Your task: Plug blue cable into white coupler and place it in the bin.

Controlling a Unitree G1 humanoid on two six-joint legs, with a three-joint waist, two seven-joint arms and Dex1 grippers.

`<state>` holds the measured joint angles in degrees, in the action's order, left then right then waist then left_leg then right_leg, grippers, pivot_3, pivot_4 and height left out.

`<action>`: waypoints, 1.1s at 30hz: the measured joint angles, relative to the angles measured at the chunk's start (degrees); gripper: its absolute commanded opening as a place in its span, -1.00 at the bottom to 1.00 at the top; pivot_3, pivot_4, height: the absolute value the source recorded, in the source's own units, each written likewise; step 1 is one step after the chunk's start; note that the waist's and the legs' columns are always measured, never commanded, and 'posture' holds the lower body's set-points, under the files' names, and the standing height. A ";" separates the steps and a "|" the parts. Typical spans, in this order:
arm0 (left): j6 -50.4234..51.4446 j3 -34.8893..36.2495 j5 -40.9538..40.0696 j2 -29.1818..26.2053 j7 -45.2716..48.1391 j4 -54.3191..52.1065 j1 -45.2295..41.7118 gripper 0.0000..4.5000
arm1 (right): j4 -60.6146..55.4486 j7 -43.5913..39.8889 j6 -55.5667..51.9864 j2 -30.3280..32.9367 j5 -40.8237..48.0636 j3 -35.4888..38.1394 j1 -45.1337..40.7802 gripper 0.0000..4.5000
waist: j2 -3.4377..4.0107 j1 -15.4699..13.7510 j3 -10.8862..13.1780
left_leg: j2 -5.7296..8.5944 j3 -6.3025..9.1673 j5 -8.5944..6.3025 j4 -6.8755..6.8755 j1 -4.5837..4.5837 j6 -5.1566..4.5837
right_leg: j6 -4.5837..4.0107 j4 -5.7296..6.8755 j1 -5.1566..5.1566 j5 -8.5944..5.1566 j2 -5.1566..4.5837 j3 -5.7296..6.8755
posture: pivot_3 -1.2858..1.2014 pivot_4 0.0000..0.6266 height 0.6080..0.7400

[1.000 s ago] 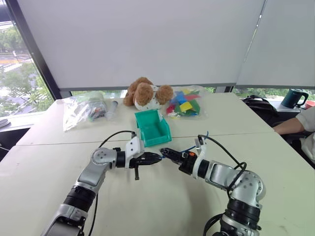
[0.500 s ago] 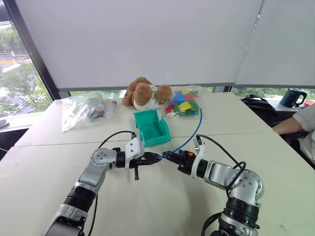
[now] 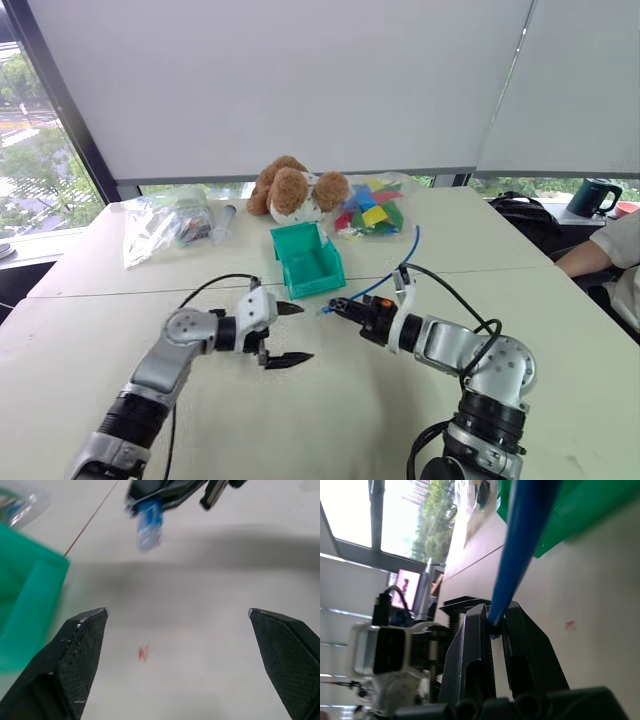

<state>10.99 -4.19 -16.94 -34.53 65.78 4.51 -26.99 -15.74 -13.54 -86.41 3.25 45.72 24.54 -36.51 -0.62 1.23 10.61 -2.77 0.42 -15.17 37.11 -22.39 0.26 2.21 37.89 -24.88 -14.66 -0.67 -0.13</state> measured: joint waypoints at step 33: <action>5.83 14.63 -4.54 -9.73 -5.67 7.71 13.20 0.95 | 8.78 -43.09 57.66 26.96 -32.58 -45.96 -7.36 -1.00 | -0.10 -0.22 0.12 | -0.03 -0.11 -0.01 -0.05 -0.01 -0.01 | -0.04 -0.17 -0.04 0.00 -0.09 0.00 | 0.03 -0.52 1.00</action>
<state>16.82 10.44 -21.49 -44.26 60.11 12.22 -13.79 -6.96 -56.63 -28.75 30.21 13.14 -21.42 -43.87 -0.71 1.01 10.73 -2.80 0.30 -15.18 37.06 -22.40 0.25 2.17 37.72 -24.91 -14.66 -0.76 -0.14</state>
